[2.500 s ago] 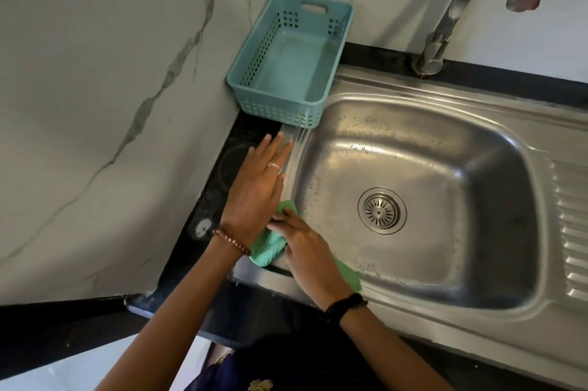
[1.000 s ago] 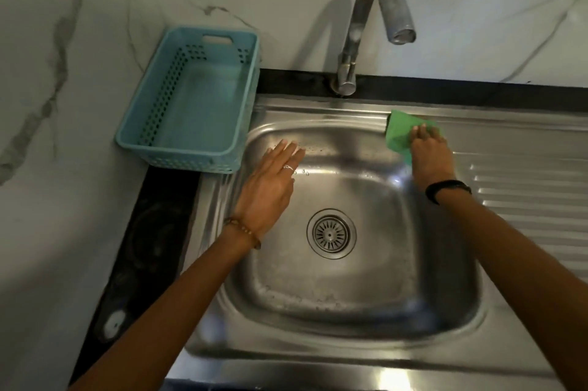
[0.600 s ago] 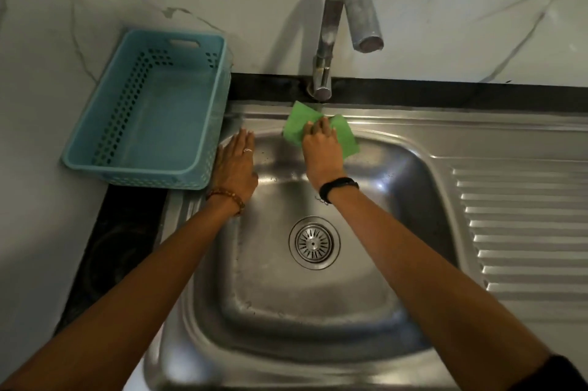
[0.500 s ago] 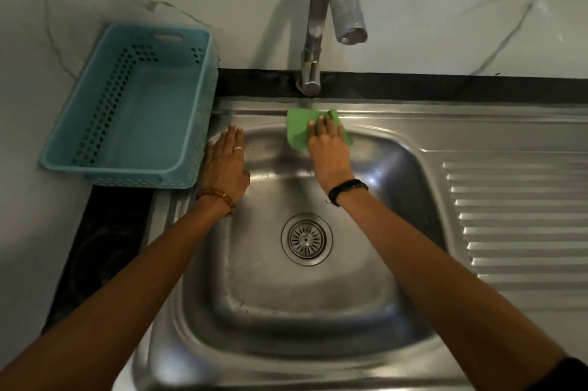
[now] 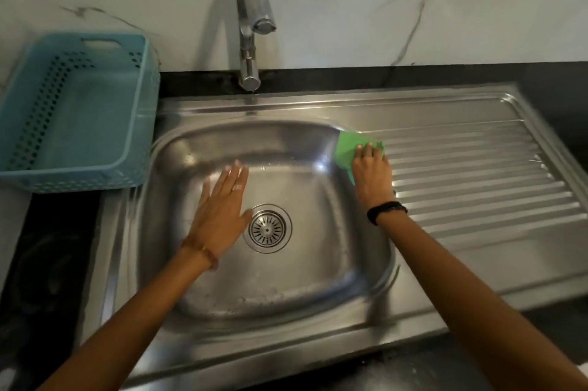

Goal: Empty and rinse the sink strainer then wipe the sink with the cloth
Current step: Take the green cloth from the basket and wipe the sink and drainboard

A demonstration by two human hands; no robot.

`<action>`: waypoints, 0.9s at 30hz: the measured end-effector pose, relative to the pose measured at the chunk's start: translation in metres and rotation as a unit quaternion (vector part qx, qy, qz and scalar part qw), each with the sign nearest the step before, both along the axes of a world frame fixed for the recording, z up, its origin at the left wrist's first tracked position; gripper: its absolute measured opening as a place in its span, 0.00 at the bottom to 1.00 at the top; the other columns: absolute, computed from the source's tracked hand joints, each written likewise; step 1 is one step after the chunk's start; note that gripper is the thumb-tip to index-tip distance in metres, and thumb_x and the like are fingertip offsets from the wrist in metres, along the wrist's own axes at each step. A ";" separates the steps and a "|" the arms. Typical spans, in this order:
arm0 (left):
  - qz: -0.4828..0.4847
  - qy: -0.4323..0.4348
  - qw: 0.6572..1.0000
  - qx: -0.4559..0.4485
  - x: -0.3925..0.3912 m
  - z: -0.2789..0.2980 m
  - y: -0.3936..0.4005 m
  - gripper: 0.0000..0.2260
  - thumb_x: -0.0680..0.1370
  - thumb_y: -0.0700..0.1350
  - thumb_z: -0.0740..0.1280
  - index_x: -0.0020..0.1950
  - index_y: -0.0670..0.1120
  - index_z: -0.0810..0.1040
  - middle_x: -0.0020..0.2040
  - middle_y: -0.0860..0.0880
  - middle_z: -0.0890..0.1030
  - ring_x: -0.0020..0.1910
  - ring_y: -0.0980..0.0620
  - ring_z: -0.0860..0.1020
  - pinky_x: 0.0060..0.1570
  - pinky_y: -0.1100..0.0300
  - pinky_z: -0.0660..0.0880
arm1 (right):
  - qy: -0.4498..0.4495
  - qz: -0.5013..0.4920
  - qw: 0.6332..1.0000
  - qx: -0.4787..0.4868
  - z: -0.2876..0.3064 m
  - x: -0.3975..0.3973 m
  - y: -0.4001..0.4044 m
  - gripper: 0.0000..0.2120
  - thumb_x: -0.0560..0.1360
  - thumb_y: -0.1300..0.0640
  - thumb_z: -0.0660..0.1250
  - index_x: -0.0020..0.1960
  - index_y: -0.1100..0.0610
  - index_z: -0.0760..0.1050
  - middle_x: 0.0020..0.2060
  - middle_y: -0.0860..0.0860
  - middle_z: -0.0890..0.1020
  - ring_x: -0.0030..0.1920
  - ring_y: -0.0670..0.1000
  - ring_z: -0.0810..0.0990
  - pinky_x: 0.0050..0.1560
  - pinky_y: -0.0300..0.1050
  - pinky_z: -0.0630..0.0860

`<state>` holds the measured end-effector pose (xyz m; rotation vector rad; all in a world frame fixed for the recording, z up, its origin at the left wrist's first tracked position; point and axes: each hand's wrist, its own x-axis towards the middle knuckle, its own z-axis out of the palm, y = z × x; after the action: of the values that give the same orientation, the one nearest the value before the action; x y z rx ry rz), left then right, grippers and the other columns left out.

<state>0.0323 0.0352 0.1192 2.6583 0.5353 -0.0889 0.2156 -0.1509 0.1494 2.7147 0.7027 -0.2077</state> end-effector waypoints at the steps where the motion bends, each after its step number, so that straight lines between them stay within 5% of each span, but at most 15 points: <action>1: -0.006 0.025 0.999 -0.030 -0.019 -0.002 -0.008 0.35 0.77 0.52 0.62 0.76 0.49 0.43 0.78 0.49 0.45 0.76 0.52 0.44 0.74 0.51 0.42 | 0.006 -0.001 1.000 0.002 0.001 -0.007 -0.007 0.22 0.79 0.65 0.52 0.72 0.69 0.54 0.70 0.67 0.63 0.72 0.65 0.60 0.71 0.56 0.61; 5: -0.034 0.092 0.974 -0.204 -0.091 -0.005 -0.033 0.36 0.73 0.56 0.66 0.75 0.54 0.49 0.76 0.53 0.55 0.76 0.53 0.53 0.75 0.54 0.50 | 0.010 -0.008 1.000 -0.004 -0.001 -0.040 -0.035 0.22 0.80 0.62 0.54 0.71 0.69 0.56 0.69 0.66 0.65 0.70 0.64 0.63 0.68 0.55 0.64; 8: -0.017 0.078 0.947 -0.310 -0.132 0.006 -0.045 0.25 0.67 0.59 0.70 0.62 0.65 0.69 0.64 0.60 0.75 0.65 0.60 0.71 0.67 0.59 0.67 | 0.006 -0.018 1.000 -0.016 -0.001 -0.070 -0.056 0.21 0.79 0.65 0.54 0.70 0.70 0.58 0.68 0.66 0.66 0.68 0.64 0.65 0.67 0.54 0.67; 11: -0.023 0.053 0.963 -0.263 -0.153 0.011 -0.057 0.12 0.69 0.53 0.72 0.49 0.66 0.76 0.51 0.62 0.80 0.53 0.61 0.77 0.57 0.59 0.74 | 0.014 -0.030 0.999 -0.021 0.000 -0.101 -0.072 0.20 0.78 0.68 0.54 0.69 0.70 0.60 0.67 0.66 0.67 0.67 0.64 0.67 0.66 0.53 0.69; 16: -0.008 0.012 0.979 -0.205 -0.154 0.015 -0.068 0.11 0.71 0.47 0.72 0.53 0.54 0.81 0.48 0.59 0.79 0.50 0.56 0.77 0.51 0.64 0.72 | 0.022 -0.057 0.997 -0.038 0.005 -0.144 -0.088 0.18 0.78 0.67 0.52 0.66 0.68 0.66 0.65 0.63 0.70 0.64 0.61 0.71 0.61 0.49 0.72; 22: 0.013 -0.011 0.991 -0.133 -0.166 0.028 -0.058 0.17 0.72 0.50 0.69 0.60 0.50 0.78 0.54 0.52 0.80 0.56 0.49 0.76 0.66 0.52 0.66 | 0.069 -0.039 0.996 -0.028 0.014 -0.183 -0.074 0.13 0.77 0.68 0.56 0.55 0.60 0.75 0.55 0.57 0.78 0.58 0.57 0.73 0.51 0.46 0.74; 27: 0.100 -0.025 0.992 -0.078 -0.200 0.040 -0.034 0.19 0.72 0.34 0.70 0.62 0.38 0.75 0.60 0.38 0.77 0.59 0.39 0.75 0.63 0.43 0.71 | 0.146 0.019 0.989 0.005 0.025 -0.225 -0.032 0.13 0.77 0.68 0.55 0.56 0.61 0.74 0.55 0.58 0.79 0.58 0.59 0.74 0.52 0.48 0.73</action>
<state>-0.1679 0.0016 0.1593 2.4350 0.7436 -0.0049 -0.0092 -0.1831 0.1740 2.7052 0.8351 -0.6030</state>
